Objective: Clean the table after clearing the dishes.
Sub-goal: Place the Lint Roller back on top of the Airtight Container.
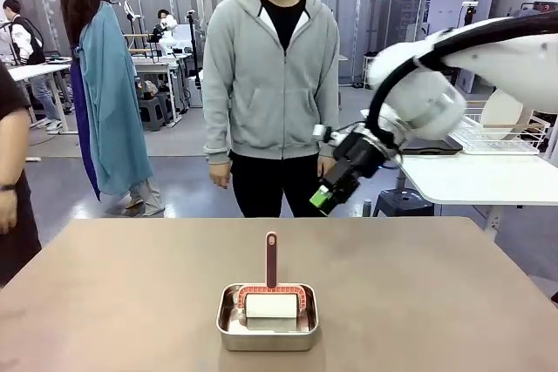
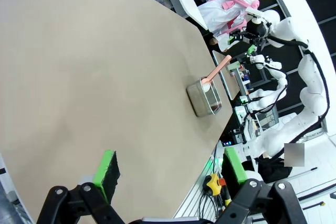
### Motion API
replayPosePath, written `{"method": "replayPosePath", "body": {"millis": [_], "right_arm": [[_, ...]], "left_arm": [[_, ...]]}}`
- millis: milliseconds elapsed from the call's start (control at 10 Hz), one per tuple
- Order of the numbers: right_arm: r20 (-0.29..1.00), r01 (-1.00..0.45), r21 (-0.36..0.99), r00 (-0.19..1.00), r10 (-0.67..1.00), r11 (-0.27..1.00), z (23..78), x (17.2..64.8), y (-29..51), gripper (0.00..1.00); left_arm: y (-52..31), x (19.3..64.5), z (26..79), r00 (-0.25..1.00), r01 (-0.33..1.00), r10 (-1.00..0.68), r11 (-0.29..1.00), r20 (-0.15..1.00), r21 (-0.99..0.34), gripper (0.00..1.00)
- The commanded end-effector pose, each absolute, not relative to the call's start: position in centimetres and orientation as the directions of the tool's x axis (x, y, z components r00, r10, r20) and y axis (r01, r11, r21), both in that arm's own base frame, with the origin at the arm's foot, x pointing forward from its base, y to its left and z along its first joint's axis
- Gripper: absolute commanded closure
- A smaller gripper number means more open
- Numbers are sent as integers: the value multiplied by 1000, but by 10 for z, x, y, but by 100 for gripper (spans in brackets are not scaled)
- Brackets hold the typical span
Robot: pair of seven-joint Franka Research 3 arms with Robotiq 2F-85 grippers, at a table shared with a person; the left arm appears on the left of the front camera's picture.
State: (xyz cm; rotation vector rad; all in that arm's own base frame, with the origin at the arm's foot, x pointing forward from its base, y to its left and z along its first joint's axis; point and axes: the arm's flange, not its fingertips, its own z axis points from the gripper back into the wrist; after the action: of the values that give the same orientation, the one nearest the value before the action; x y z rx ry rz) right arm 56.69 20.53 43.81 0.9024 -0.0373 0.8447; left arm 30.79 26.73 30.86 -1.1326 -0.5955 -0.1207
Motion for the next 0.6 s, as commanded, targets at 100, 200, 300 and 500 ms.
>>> {"method": "replayPosePath", "body": {"millis": [100,200,300,500], "right_arm": [[430,-514,801,851,302,308,412,511,162,0],[456,-513,802,857,240,305,411,491,151,0],[476,-505,805,863,170,312,410,471,130,0],[465,-448,818,884,44,362,402,443,57,0]], "left_arm": [[267,304,313,849,366,197,450,490,-815,0],[267,304,313,849,366,197,450,490,-815,0],[267,304,313,849,366,197,450,490,-815,0],[267,304,313,849,366,197,450,490,-815,0]]}}
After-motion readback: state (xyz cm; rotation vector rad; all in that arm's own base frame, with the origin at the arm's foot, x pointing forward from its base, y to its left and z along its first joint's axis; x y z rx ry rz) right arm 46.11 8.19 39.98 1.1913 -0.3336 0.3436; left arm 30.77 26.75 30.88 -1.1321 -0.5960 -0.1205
